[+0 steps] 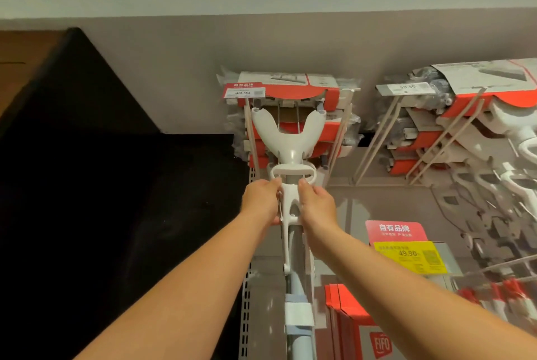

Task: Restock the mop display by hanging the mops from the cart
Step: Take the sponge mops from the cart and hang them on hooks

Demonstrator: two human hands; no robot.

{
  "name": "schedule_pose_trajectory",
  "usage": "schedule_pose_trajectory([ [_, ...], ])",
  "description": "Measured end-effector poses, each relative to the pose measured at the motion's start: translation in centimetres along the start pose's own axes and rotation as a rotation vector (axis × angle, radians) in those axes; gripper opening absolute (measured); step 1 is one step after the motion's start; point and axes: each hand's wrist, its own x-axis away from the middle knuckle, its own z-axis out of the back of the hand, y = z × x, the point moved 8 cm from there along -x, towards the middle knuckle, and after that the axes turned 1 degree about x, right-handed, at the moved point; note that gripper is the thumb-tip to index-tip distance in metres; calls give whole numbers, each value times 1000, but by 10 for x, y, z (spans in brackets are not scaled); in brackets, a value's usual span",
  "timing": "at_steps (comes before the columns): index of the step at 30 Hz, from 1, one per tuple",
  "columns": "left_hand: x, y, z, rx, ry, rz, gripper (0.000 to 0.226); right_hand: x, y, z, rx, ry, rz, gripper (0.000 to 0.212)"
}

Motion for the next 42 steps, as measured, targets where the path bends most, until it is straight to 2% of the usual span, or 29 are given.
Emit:
schedule_pose_trajectory([
  [4,3,-34,-4,-27,-72,48,22,3,31,12,104,44,-12,25],
  [8,7,-67,-5,-33,-131,76,22,16,63,22,149,-13,-56,27],
  [13,10,-77,-3,-17,-93,57,25,17,70,25,156,-10,-51,28],
  [20,35,-75,1,-145,-37,14,14,36,64,31,433,-81,51,44],
  [22,46,-66,1,-230,-50,9,15,46,59,33,500,-123,71,39],
  [25,68,-55,-1,-378,-67,15,31,60,50,40,606,-192,82,25],
  [28,99,-45,-4,-573,-73,32,36,77,43,49,647,-281,53,14],
  [32,143,-29,-5,-846,-55,33,33,112,36,60,863,-471,34,18],
  [36,192,-23,-9,-1277,-51,52,36,157,31,78,1109,-670,64,17],
  [39,228,-17,-14,-1528,-103,93,35,183,28,92,1211,-749,53,30],
  [42,258,-6,-13,-1659,-156,167,33,201,20,100,1289,-779,48,37],
])
